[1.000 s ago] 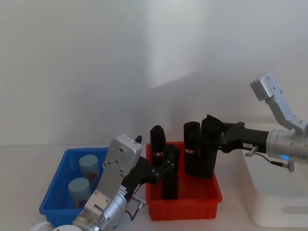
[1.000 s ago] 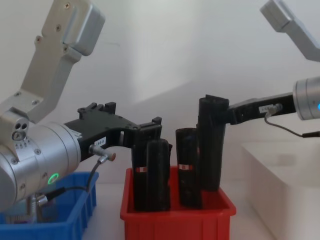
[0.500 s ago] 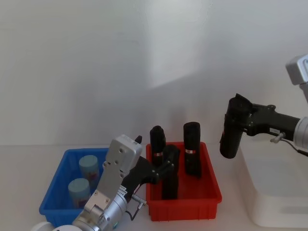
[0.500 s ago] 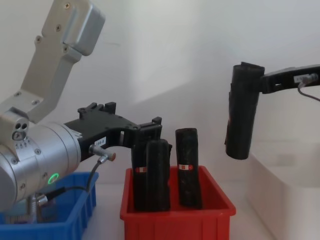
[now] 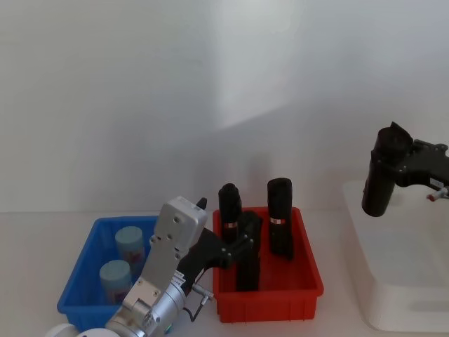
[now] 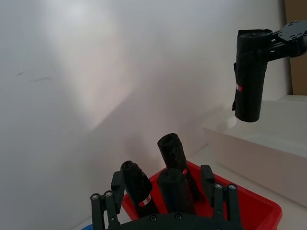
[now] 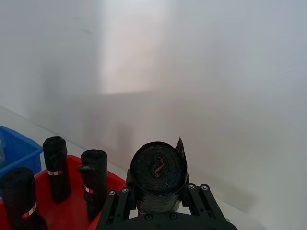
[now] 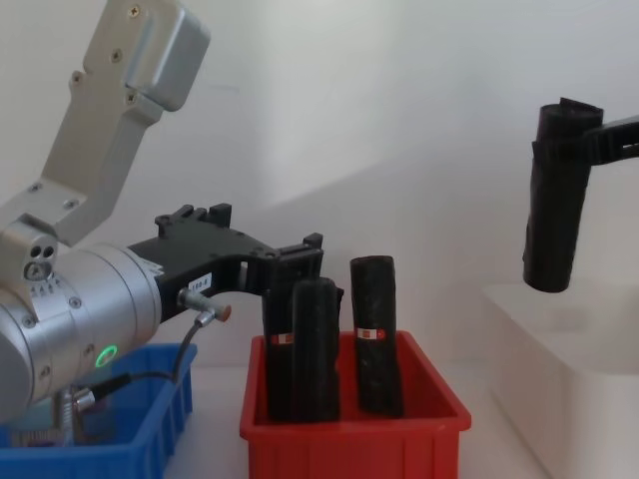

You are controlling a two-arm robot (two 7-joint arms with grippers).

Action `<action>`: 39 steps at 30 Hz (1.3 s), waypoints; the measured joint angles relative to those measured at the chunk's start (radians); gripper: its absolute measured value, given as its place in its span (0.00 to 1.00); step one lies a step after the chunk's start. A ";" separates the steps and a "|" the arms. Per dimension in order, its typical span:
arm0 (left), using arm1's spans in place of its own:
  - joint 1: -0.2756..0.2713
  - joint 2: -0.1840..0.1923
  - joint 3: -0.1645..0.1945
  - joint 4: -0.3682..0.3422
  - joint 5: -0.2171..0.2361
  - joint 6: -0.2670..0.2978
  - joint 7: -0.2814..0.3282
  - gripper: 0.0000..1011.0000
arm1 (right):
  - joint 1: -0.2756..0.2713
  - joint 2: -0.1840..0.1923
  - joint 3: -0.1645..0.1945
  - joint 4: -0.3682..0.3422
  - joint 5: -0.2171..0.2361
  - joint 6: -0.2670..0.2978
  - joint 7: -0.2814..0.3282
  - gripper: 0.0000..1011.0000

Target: Pick the cotton swabs from the blue box and place them into the white box.

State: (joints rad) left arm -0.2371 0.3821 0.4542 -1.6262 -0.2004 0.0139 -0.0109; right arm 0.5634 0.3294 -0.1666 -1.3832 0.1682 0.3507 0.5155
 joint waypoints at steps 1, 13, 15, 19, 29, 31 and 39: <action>0.000 0.000 0.000 0.000 0.000 0.000 0.000 0.99 | -0.005 0.002 0.002 -0.004 0.001 0.002 -0.013 0.48; 0.000 0.000 0.000 0.000 0.000 0.000 0.000 0.99 | -0.057 0.011 0.020 -0.009 0.007 0.019 -0.205 0.48; 0.000 0.000 0.000 0.000 0.000 0.000 0.000 0.99 | -0.062 0.009 0.021 0.001 0.007 0.019 -0.227 0.48; 0.000 0.000 0.000 0.000 0.000 0.000 0.000 0.99 | -0.072 0.002 0.021 0.028 0.018 0.008 -0.282 0.48; 0.000 0.000 0.000 0.000 0.000 0.000 0.000 0.99 | -0.085 -0.019 0.015 0.096 0.052 -0.027 -0.367 0.52; 0.000 0.000 0.000 0.000 0.000 0.000 0.000 0.99 | -0.087 -0.022 0.014 0.106 0.056 -0.033 -0.379 0.59; 0.000 0.000 0.000 0.000 0.000 0.000 0.000 0.99 | -0.090 -0.028 0.012 0.129 0.066 -0.044 -0.404 0.82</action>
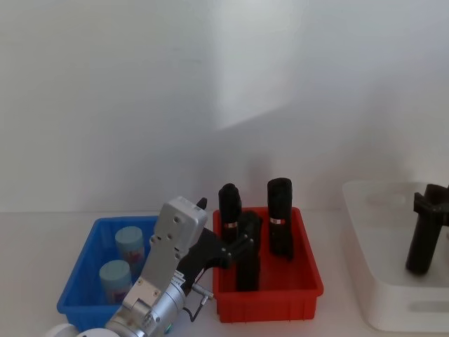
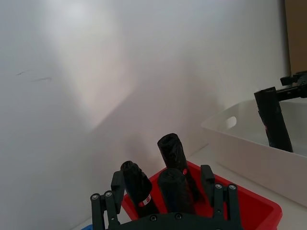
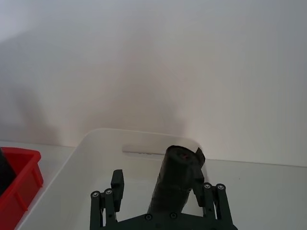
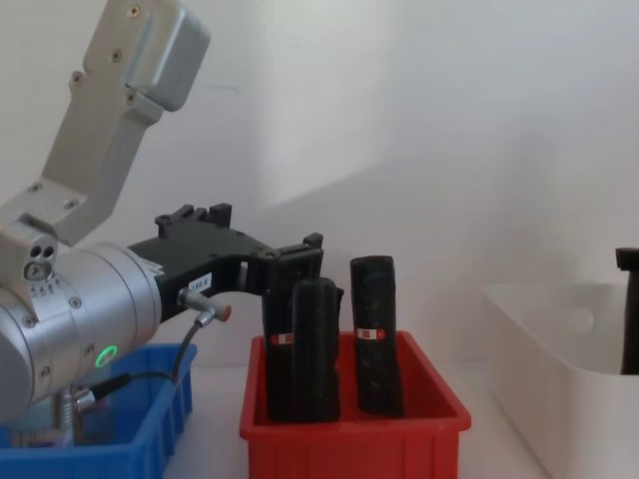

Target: Pick the cotton swabs from the blue box and place them into the white box.

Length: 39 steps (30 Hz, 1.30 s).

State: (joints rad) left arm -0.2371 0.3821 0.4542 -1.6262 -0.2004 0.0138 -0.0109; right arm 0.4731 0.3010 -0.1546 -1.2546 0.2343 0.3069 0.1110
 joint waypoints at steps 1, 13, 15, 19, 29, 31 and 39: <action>0.000 0.000 0.000 0.000 0.000 0.000 0.000 0.99 | 0.000 0.000 0.000 0.002 0.001 -0.001 -0.001 0.83; 0.000 0.000 0.000 0.000 0.000 0.000 0.000 0.99 | -0.003 -0.005 -0.002 0.018 0.008 -0.009 -0.019 0.99; 0.000 0.000 0.000 0.000 0.000 0.000 0.000 0.99 | -0.003 -0.006 -0.002 0.019 0.008 -0.010 -0.021 0.99; -0.002 0.000 -0.002 0.001 0.006 -0.001 0.000 0.99 | -0.003 -0.006 -0.002 0.021 0.009 -0.011 -0.023 0.99; -0.027 0.008 -0.029 0.021 0.045 -0.003 0.011 0.99 | -0.004 -0.007 -0.002 0.025 0.010 -0.012 -0.027 0.99; -0.033 0.012 -0.038 0.028 0.054 0.003 0.017 0.99 | -0.004 -0.007 -0.002 0.025 0.011 -0.012 -0.028 0.99; -0.046 0.037 -0.073 0.053 0.078 0.050 0.027 0.99 | -0.004 -0.008 -0.002 0.026 0.011 -0.013 -0.029 0.99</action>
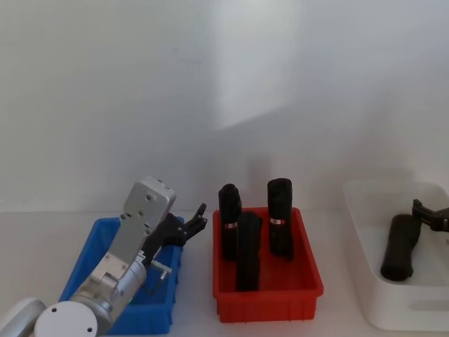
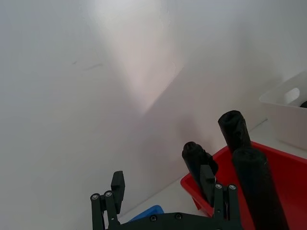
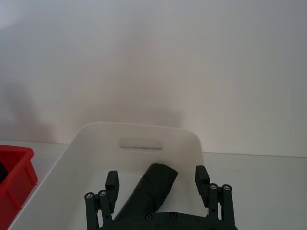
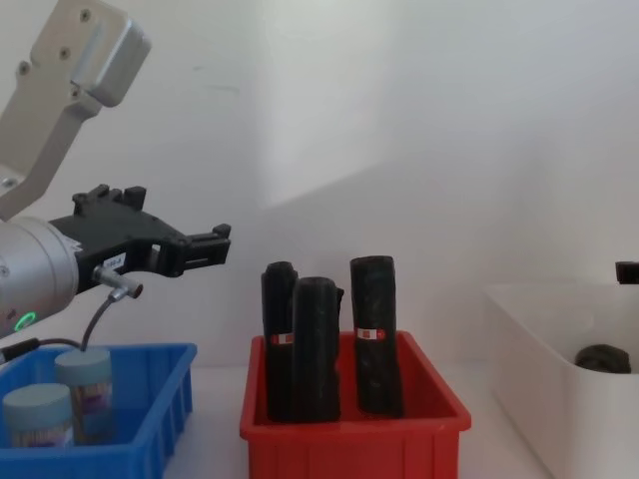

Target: Pick the cotton swabs from the blue box and place them into the white box.

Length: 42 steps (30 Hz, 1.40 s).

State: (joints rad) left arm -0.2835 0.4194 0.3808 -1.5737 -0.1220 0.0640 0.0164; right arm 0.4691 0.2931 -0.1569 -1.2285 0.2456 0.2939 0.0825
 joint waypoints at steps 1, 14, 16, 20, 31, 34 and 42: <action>-0.001 0.004 -0.004 0.003 0.001 0.006 0.001 0.99 | 0.000 0.000 0.000 0.000 0.000 0.000 0.000 0.99; 0.001 0.059 -0.056 0.062 0.019 0.110 -0.021 0.99 | 0.000 0.000 0.000 0.001 0.000 0.000 -0.001 0.99; 0.002 0.064 -0.061 0.069 0.020 0.120 -0.029 0.99 | 0.000 0.000 0.000 0.001 0.000 0.000 -0.001 0.99; 0.006 0.076 -0.071 0.082 0.023 0.137 -0.051 0.99 | 0.000 0.000 0.000 0.001 0.000 0.000 -0.001 0.99; 0.013 0.109 -0.097 0.098 0.024 0.172 -0.129 0.99 | 0.000 0.000 0.000 0.001 0.000 0.000 -0.001 0.99; 0.013 0.114 -0.101 0.100 0.020 0.177 -0.145 0.99 | 0.000 0.000 0.000 0.001 0.000 0.000 -0.001 0.99; 0.011 0.130 -0.116 0.110 0.014 0.194 -0.200 0.99 | 0.000 0.000 0.000 0.001 0.000 0.000 -0.001 0.99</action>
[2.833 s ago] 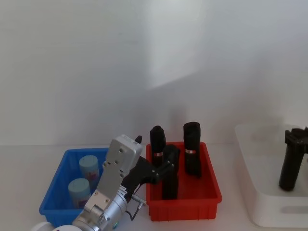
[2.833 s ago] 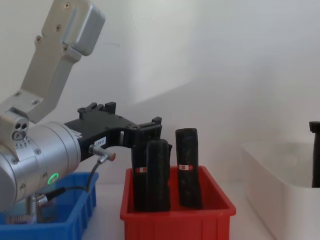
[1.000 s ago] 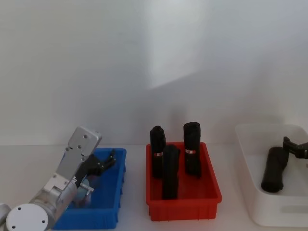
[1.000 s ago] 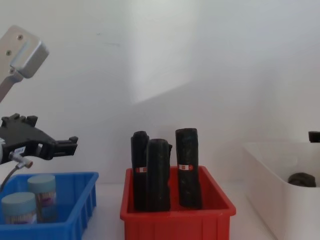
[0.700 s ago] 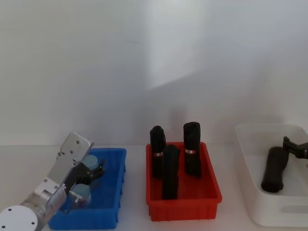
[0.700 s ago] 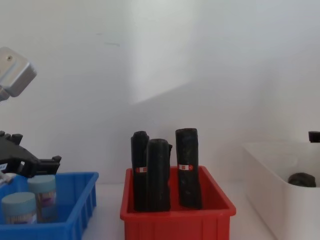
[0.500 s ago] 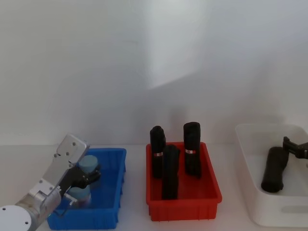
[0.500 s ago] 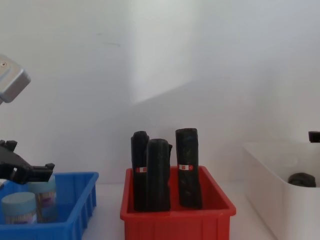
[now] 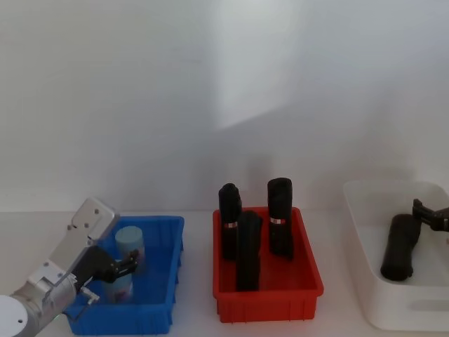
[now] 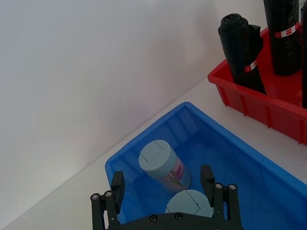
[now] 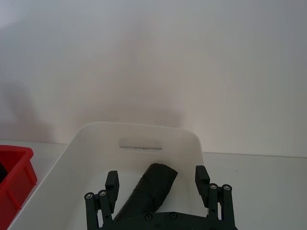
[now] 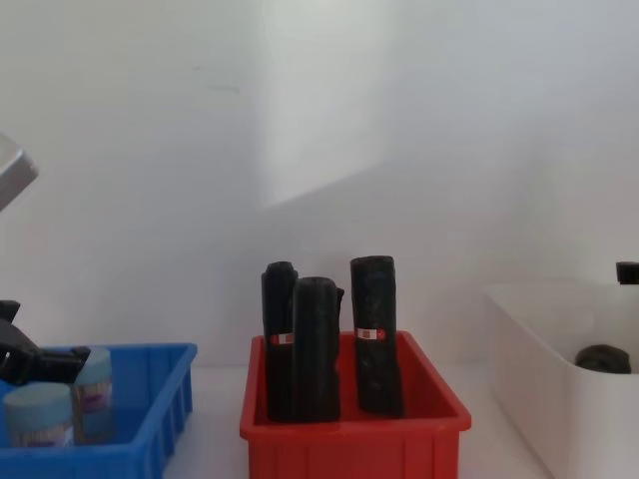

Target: Pick the cotton swabs from the blue box and place them into the white box.

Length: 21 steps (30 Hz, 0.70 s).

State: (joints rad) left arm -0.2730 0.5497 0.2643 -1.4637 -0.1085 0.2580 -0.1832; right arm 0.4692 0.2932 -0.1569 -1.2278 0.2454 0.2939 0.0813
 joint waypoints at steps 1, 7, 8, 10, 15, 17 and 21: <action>0.000 0.001 -0.001 0.002 0.000 0.002 -0.006 0.99 | 0.000 0.000 0.000 0.000 0.000 0.000 0.000 0.99; -0.002 0.011 -0.008 0.015 0.005 0.014 -0.039 0.99 | 0.000 0.000 0.000 0.000 0.000 0.000 0.000 0.99; -0.002 0.012 -0.008 0.017 0.006 0.015 -0.042 0.99 | 0.000 0.000 0.000 0.000 0.000 0.000 0.000 0.99; -0.003 0.014 -0.010 0.023 0.009 0.018 -0.053 0.99 | 0.000 0.000 0.000 0.000 0.000 0.000 0.000 0.99; -0.006 0.016 -0.011 0.036 0.016 0.021 -0.073 0.99 | 0.000 0.000 0.000 0.000 0.000 0.000 0.000 0.99; -0.007 0.016 -0.012 0.040 0.017 0.021 -0.078 0.99 | 0.000 0.000 0.000 0.000 0.000 0.000 0.000 0.99; -0.010 0.014 -0.011 0.051 0.021 0.021 -0.091 0.99 | 0.000 0.000 0.000 0.000 0.000 0.000 0.000 0.99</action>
State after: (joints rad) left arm -0.2835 0.5641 0.2532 -1.4125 -0.0874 0.2794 -0.2741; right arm 0.4692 0.2932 -0.1569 -1.2278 0.2454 0.2939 0.0813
